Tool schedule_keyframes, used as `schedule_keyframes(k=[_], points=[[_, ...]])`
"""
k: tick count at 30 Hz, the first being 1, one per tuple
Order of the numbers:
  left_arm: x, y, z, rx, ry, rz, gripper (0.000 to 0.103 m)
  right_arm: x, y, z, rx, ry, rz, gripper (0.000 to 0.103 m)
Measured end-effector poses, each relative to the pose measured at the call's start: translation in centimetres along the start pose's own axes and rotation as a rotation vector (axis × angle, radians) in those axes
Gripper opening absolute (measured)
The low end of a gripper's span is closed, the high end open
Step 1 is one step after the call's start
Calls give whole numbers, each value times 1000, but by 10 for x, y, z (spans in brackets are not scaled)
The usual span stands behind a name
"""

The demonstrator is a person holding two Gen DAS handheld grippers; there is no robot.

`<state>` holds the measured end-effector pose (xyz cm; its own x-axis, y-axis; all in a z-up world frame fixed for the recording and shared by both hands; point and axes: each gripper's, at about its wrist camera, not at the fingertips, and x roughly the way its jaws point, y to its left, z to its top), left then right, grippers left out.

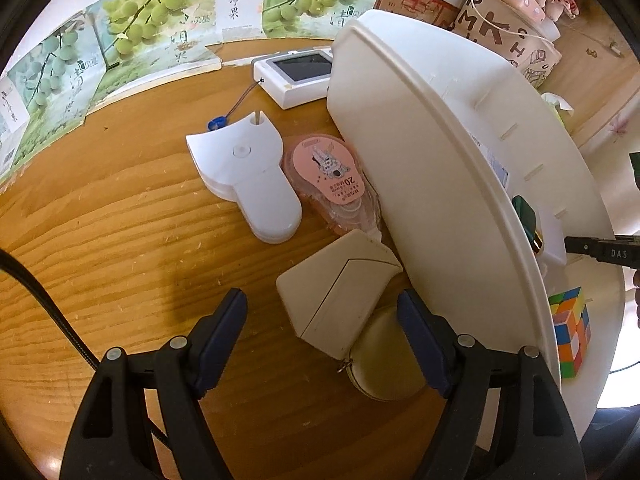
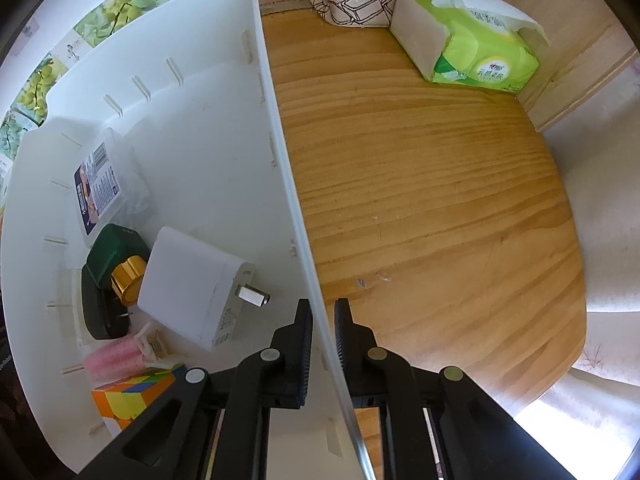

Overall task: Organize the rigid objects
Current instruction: 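Move the left gripper to the beige box and grasp it, then carry the beige box with the left gripper into the tray and release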

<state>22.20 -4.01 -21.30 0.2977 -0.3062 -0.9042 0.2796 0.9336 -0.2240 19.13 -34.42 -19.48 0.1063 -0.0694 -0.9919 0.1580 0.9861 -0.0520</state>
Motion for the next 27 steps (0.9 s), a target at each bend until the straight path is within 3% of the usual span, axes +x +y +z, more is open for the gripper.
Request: schedule_keyframes(k=[6, 11, 27], points=[[-1, -1, -2, 15, -30, 16, 72, 3, 0, -2, 3, 1, 2, 11], [-1, -1, -2, 17, -51, 36, 57, 3, 0, -3, -1, 1, 2, 11], [-5, 8, -5, -41, -81, 16, 56, 3, 0, -2, 0, 2, 1, 11]])
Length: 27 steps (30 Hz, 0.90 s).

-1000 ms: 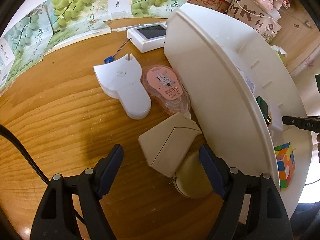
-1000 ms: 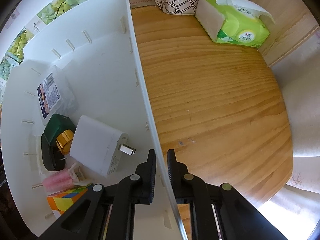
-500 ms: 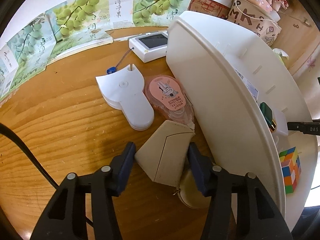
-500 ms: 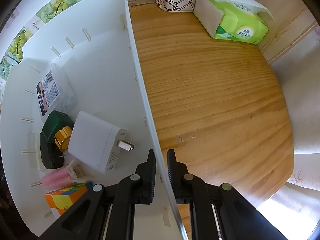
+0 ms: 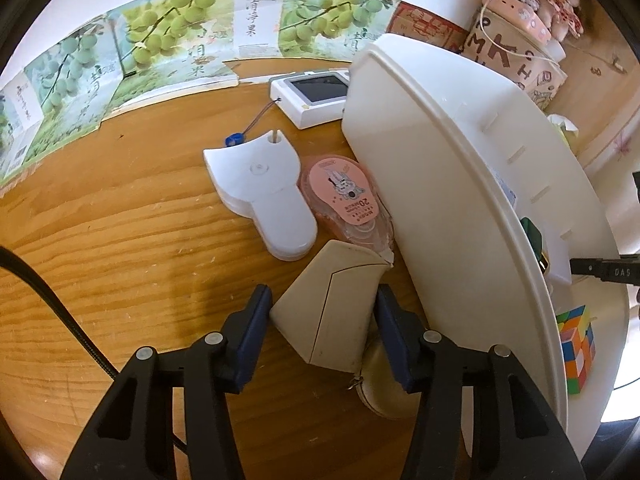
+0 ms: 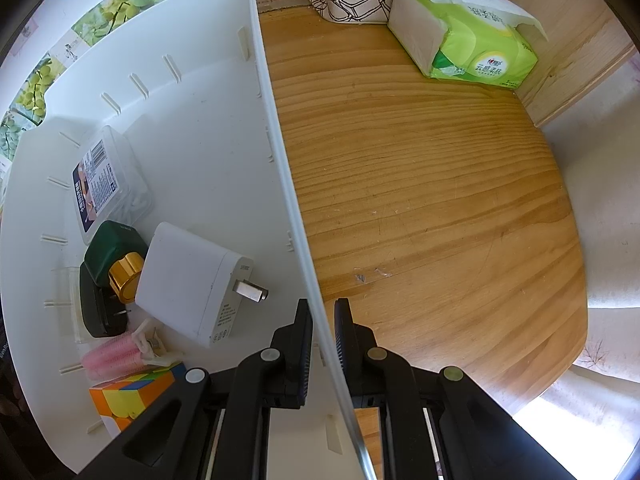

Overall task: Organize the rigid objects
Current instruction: 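Carry the beige box with the left gripper into the tray and release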

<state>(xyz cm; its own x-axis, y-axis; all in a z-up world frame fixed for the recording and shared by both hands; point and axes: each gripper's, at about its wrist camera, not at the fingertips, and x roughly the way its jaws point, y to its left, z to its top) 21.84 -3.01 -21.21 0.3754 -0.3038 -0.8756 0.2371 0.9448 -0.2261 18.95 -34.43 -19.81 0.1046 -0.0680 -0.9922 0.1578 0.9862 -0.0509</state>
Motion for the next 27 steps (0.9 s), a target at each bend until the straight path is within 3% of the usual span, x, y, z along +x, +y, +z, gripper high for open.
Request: schedule_keyframes(k=[14, 27], points=[[-19, 28, -6, -144, -43, 43, 56, 0, 2, 1, -31, 4, 3, 11], [-68, 33, -10, -243, -179, 102, 56, -2, 4, 0, -90, 5, 33, 11]])
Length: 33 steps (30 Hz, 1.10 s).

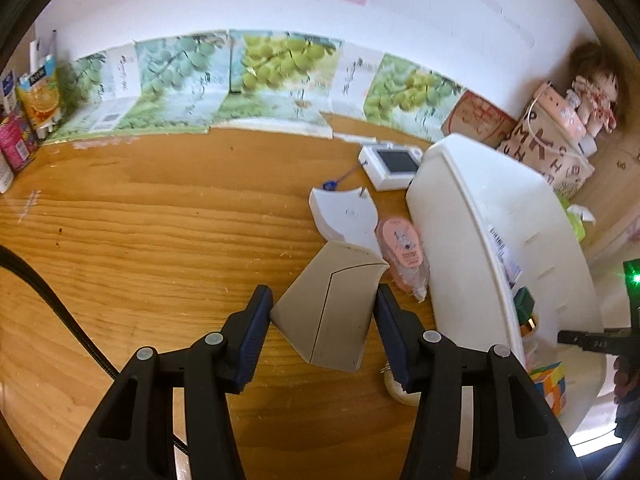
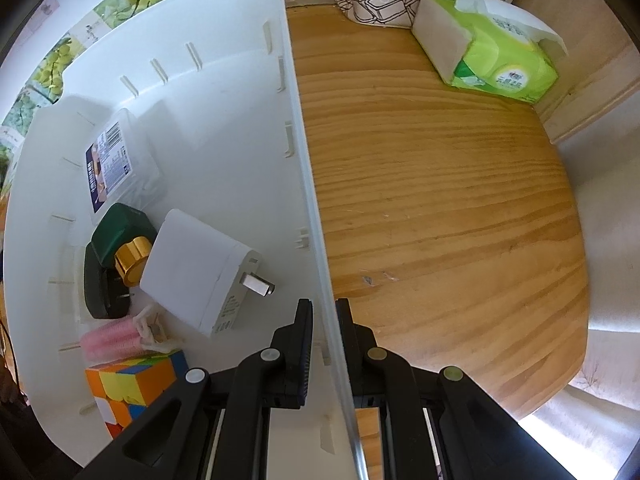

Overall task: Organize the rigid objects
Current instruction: 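Carry the beige box with the left gripper into the tray and release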

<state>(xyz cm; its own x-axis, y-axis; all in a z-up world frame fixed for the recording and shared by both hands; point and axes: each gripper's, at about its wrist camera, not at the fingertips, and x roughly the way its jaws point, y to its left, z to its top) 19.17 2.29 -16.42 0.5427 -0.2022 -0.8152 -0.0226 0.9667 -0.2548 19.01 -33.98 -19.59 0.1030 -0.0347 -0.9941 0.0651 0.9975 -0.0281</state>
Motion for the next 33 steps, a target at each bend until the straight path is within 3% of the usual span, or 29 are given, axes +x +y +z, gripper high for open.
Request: schedule_keyframes(k=[18, 33], points=[[-56, -53, -9, 1, -145, -12, 56, -10, 10, -12, -157, 22, 42, 9], [-70, -112, -26, 21, -166, -60, 56, -21, 24, -26, -303, 40, 70, 5]])
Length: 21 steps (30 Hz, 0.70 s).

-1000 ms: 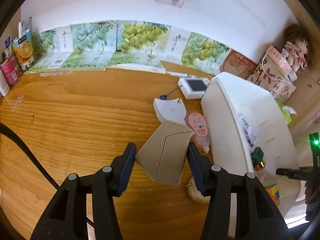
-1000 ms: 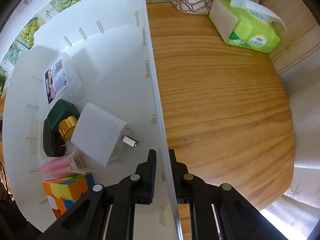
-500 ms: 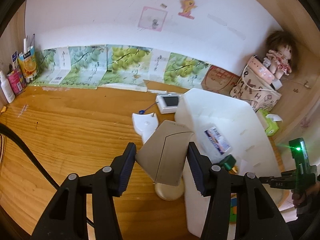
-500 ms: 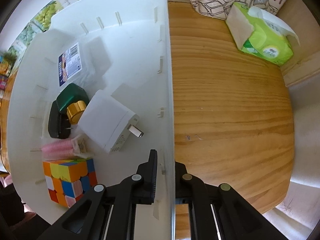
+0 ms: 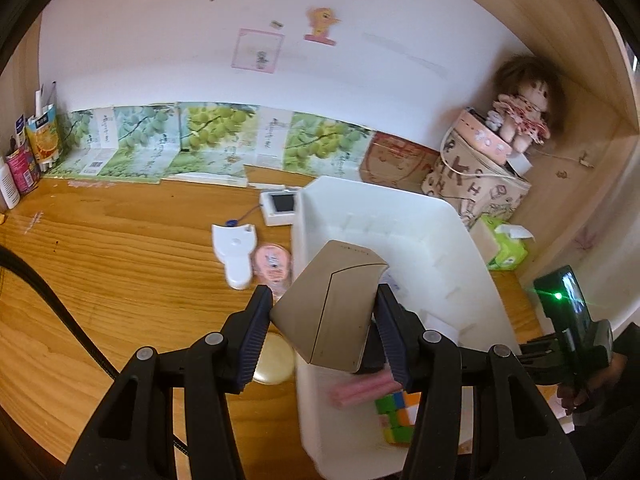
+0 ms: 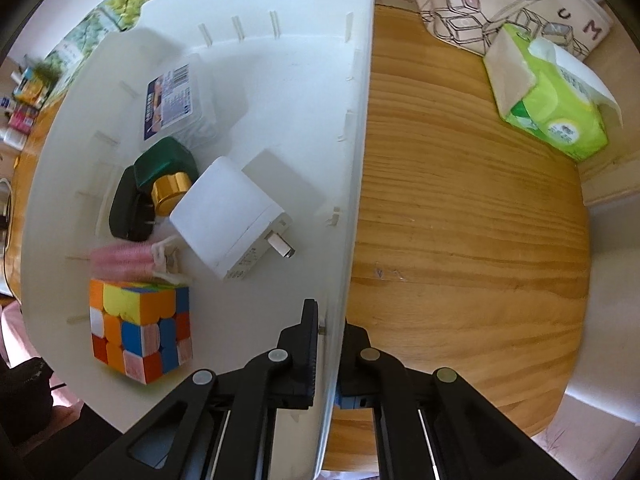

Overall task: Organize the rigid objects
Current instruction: 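Carry the beige box with the left gripper into the tray and release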

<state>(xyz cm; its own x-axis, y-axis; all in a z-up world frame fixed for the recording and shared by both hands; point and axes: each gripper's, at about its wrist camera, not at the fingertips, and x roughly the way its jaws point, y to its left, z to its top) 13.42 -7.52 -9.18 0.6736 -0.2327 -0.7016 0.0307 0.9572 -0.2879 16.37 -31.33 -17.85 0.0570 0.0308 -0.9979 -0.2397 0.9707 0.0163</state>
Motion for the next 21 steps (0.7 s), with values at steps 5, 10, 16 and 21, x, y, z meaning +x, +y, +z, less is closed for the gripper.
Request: schedule_keyframes(k=[5, 10, 16, 21], points=[[2, -21, -5, 17, 10, -15, 56, -1, 8, -2, -66, 3, -17, 6], [4, -38, -9, 30, 19, -13, 56, -1, 19, -2, -114, 10, -17, 7], [10, -50, -11, 17, 28, 0, 56, 1, 27, -1, -182, 15, -7, 8], [15, -61, -15, 4, 43, 12, 57, 5, 27, -2, -237, 17, 1, 10]])
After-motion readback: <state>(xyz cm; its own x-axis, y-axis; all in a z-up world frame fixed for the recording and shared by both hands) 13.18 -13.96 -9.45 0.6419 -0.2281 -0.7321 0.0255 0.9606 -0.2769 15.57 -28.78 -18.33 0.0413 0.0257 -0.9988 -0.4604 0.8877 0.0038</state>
